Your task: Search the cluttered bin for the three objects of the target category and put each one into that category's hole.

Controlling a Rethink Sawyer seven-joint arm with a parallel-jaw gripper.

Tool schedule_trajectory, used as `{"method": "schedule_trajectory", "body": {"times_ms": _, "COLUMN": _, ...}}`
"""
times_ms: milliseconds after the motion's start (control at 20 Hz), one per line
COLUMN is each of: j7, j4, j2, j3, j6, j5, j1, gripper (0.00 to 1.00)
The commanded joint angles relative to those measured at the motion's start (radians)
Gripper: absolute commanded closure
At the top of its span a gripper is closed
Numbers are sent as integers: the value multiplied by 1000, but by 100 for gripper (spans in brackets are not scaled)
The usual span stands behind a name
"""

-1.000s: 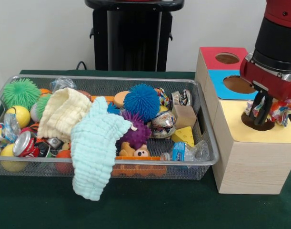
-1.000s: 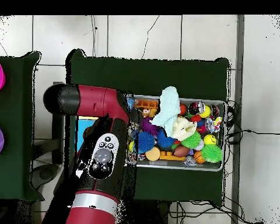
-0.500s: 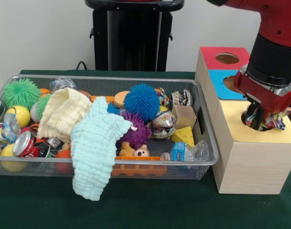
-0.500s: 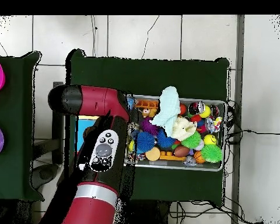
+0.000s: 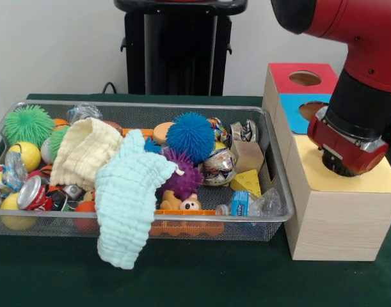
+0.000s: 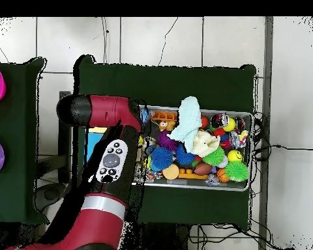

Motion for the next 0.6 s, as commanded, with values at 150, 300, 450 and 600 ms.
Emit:
{"method": "schedule_trajectory", "body": {"times_ms": 150, "j7": 114, "j4": -71, "j2": 161, "j3": -23, "j6": -166, "j5": -62, "j1": -85, "gripper": 100}}
{"method": "schedule_trajectory", "body": {"times_ms": 300, "j7": 99, "j4": -80, "j2": 177, "j3": -14, "j6": -203, "j5": -72, "j1": -97, "gripper": 100}}
{"method": "schedule_trajectory", "body": {"times_ms": 450, "j7": 86, "j4": -88, "j2": 192, "j3": -7, "j6": -234, "j5": -81, "j1": -108, "gripper": 100}}
{"method": "schedule_trajectory", "body": {"times_ms": 600, "j7": 81, "j4": -87, "j2": 191, "j3": 0, "j6": -234, "j5": -81, "j1": -114, "gripper": 100}}
